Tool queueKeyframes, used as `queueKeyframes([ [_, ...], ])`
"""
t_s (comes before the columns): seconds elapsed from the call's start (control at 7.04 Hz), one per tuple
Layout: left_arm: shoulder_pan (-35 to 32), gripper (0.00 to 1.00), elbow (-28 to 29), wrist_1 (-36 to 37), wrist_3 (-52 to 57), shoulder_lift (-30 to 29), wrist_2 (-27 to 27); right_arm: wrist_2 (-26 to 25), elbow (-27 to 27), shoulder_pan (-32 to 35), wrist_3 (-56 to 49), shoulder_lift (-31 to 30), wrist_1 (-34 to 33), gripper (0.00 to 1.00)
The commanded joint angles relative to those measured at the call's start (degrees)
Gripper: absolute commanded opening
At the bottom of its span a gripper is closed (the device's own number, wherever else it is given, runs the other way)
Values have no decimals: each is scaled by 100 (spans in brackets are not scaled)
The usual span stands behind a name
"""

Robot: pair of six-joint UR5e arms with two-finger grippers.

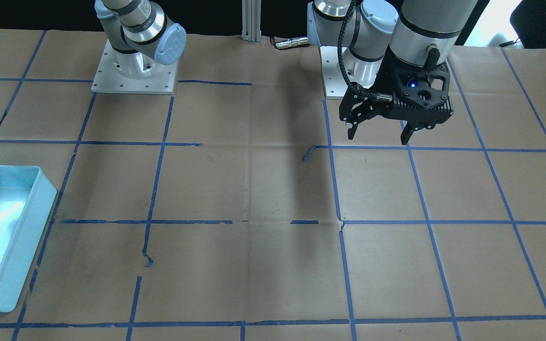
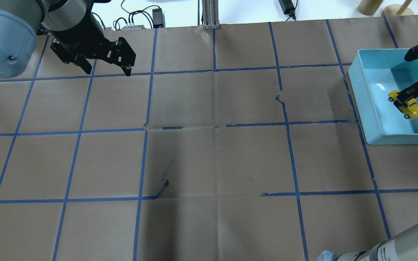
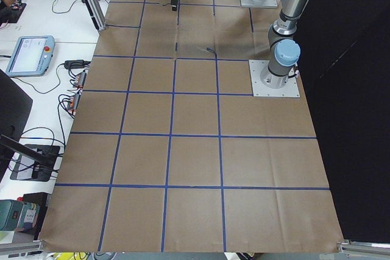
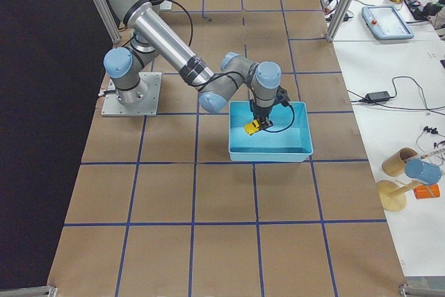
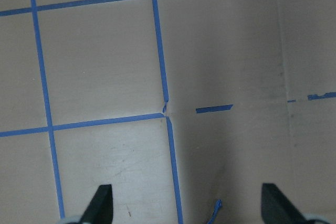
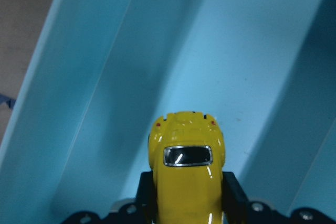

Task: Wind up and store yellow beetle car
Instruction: 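Lower the car into the blue box and open the right gripper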

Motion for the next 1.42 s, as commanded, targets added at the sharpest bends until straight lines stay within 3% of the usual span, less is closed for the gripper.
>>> queueKeyframes([
  [0.0, 0, 99, 103, -31, 0, -23, 15, 11, -12, -18, 1517, 291, -122, 38],
  [0.28, 0, 99, 78, -5, 0, -68, 6, -7, 31, -18, 1792, 459, -429, 39],
  [0.43, 0, 99, 60, -5, 0, -68, -3, 11, 14, -18, 1897, 451, -447, 57],
  [0.57, 9, 99, 60, -5, 0, -50, -3, 2, -4, -18, 2089, 416, -656, 100],
  [0.99, 9, 99, 60, 4, 0, -76, -12, 2, -65, 0, 2344, 92, -440, 100],
  [1.28, 9, 99, 69, 4, 0, -76, -12, 81, -223, 287, 3036, -592, 330, 100],
])
